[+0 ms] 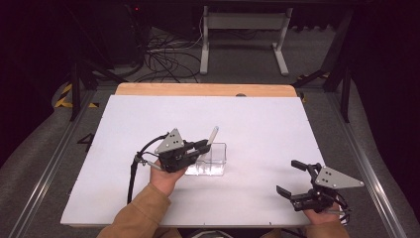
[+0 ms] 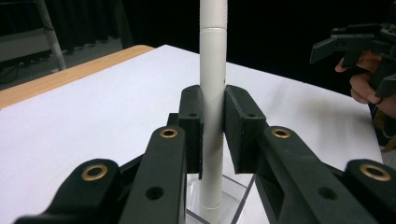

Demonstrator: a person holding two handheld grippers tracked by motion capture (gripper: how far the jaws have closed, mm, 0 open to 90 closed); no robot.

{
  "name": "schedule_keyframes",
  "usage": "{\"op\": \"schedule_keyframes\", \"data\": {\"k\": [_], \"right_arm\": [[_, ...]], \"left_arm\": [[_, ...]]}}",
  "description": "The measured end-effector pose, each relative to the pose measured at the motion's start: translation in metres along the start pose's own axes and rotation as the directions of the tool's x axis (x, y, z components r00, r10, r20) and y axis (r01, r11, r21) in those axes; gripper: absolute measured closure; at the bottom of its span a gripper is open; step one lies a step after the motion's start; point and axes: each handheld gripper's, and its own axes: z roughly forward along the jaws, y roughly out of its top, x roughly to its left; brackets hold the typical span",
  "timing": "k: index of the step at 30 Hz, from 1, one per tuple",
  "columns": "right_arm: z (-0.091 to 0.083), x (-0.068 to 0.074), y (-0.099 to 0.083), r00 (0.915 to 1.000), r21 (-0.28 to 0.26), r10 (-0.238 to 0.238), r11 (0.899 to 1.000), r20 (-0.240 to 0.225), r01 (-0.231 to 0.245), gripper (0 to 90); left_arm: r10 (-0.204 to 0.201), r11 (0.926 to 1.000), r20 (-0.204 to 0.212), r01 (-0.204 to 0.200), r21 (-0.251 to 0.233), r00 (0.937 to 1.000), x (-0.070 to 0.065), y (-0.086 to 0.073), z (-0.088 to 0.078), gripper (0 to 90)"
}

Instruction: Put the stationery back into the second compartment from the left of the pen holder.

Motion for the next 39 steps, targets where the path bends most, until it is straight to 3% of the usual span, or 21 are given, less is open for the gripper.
{"op": "schedule_keyframes", "data": {"k": [9, 11, 14, 21, 25, 32, 39], "right_arm": [[0.002, 0.000, 0.001, 1.0000, -0.004, -0.009, 1.000, -0.003, 0.009, 3.6], [0.002, 0.000, 0.002, 0.9999, -0.006, -0.010, 1.000, -0.007, 0.009, 3.7], [0.003, 0.000, 0.002, 0.9999, -0.005, -0.008, 1.000, -0.009, 0.008, 3.6], [0.006, -0.001, 0.003, 0.9998, -0.009, -0.010, 1.000, -0.017, 0.010, 3.7], [0.006, 0.001, 0.003, 0.9998, -0.003, -0.011, 1.000, -0.017, 0.011, 3.7], [0.007, 0.002, 0.004, 0.9997, -0.003, -0.014, 1.000, -0.018, 0.014, 3.6], [0.008, 0.002, 0.004, 0.9997, -0.001, -0.019, 1.000, -0.017, 0.019, 3.6]], "left_arm": [[-0.001, 0.9999, 0.003, 0.001, 0.013, 1.0000, -0.001, -0.001, 0.000, 75.4], [-0.005, 1.0000, -0.006, 0.005, -0.005, 1.0000, -0.001, 0.001, -0.001, 58.0], [0.001, 0.9998, -0.032, -0.001, -0.021, 0.9995, -0.002, 0.004, -0.005, 43.0], [0.015, 0.9999, -0.067, -0.015, 0.003, 0.9976, -0.006, 0.016, -0.019, 22.9], [0.025, 0.9997, -0.072, -0.024, 0.003, 0.9971, -0.009, 0.021, -0.027, 17.4], [0.027, 0.9996, -0.082, -0.026, 0.010, 0.9963, -0.007, 0.020, -0.035, 15.1], [0.055, 0.9984, -0.098, -0.053, 0.018, 0.9937, -0.005, 0.022, -0.049, 11.3]]}}
